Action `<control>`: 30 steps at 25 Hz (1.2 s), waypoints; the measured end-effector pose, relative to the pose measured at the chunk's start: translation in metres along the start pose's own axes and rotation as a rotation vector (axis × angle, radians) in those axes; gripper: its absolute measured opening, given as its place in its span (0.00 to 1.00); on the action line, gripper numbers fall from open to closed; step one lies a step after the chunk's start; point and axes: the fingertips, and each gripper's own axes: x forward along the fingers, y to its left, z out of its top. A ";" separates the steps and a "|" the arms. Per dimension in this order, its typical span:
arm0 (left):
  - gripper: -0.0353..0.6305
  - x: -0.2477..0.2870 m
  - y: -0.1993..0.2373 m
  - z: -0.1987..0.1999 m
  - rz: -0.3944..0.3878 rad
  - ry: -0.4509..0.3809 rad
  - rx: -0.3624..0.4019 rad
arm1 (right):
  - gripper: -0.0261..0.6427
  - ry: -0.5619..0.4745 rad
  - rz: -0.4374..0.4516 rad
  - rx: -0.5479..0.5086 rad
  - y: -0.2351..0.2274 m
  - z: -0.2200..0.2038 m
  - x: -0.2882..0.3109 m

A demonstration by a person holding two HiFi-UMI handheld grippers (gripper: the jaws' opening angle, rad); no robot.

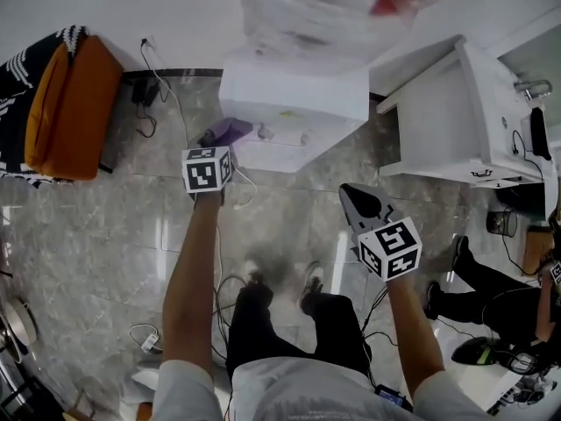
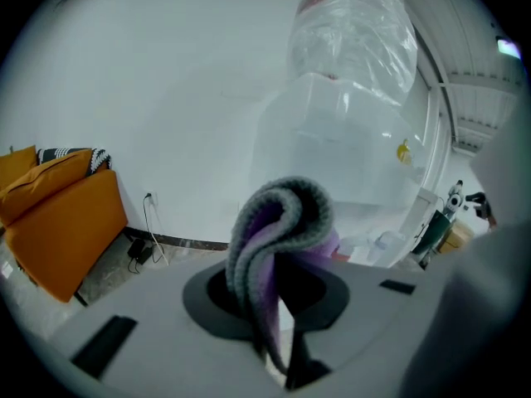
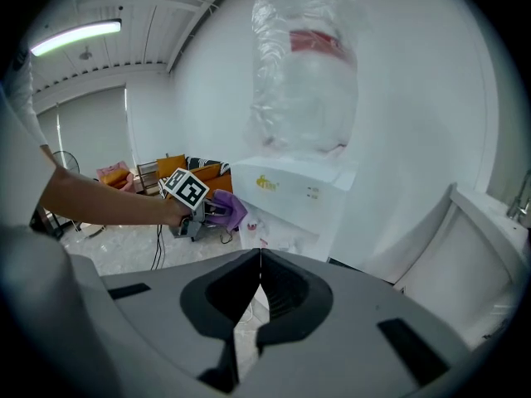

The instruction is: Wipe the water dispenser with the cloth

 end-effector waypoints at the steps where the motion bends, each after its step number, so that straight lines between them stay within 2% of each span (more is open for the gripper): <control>1: 0.14 0.004 0.001 -0.005 0.005 -0.009 0.006 | 0.06 -0.004 0.007 -0.007 -0.001 -0.010 0.005; 11: 0.14 0.066 0.017 -0.091 0.045 -0.070 0.006 | 0.06 -0.031 0.033 -0.064 -0.017 -0.111 0.080; 17: 0.14 0.116 0.029 -0.154 0.090 -0.092 -0.015 | 0.06 -0.063 0.000 -0.063 -0.043 -0.156 0.130; 22: 0.14 0.132 0.038 -0.176 0.070 -0.232 -0.058 | 0.06 -0.117 -0.028 -0.056 -0.064 -0.175 0.172; 26: 0.14 0.149 0.046 -0.204 0.067 -0.235 -0.058 | 0.06 -0.162 -0.024 -0.047 -0.066 -0.197 0.204; 30: 0.14 0.163 0.044 -0.215 0.080 -0.269 -0.024 | 0.06 -0.191 0.025 -0.076 -0.054 -0.229 0.232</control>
